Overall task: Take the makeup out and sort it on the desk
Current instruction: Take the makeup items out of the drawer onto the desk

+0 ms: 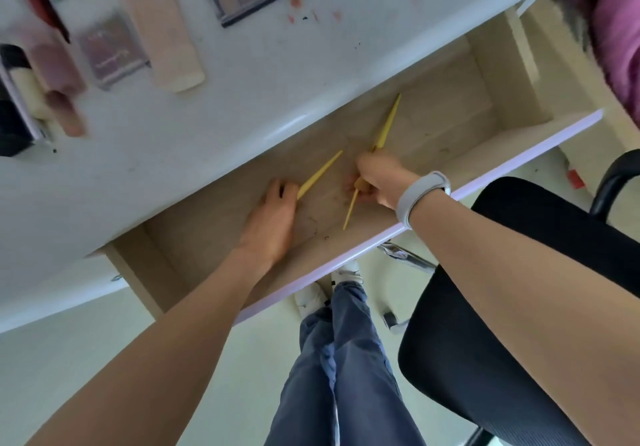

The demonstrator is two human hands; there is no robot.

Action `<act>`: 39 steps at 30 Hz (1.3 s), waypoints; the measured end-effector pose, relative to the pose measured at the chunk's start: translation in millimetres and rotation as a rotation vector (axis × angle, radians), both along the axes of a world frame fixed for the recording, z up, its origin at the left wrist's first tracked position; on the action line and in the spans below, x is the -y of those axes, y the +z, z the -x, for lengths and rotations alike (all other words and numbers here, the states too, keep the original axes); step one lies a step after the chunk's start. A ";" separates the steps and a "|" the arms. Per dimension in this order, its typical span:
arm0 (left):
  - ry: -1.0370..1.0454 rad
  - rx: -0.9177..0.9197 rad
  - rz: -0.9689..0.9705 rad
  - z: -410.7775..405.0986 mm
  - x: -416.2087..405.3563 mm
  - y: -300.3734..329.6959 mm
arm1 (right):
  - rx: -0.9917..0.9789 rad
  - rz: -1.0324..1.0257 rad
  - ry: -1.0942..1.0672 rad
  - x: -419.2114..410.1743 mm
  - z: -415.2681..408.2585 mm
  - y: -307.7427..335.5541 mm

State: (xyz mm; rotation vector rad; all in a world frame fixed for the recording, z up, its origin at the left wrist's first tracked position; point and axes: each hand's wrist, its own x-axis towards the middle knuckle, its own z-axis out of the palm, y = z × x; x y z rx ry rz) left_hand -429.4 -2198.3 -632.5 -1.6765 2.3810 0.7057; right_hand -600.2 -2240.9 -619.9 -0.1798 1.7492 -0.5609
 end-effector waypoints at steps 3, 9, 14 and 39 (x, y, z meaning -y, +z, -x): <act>0.062 -0.106 -0.105 -8.4 -0.3 16.1 | 0.037 -0.013 -0.147 -10.7 -3.6 15.2; 0.423 -0.452 -0.426 -32.0 -15.8 69.4 | 0.047 0.084 -0.231 -44.3 -25.8 54.5; 0.963 -1.115 -0.749 -50.6 -30.1 124.2 | 0.053 0.265 -0.344 -51.2 -50.5 96.2; 1.730 -1.650 -0.223 -211.0 32.3 190.8 | 0.011 0.701 0.705 66.8 -242.2 177.5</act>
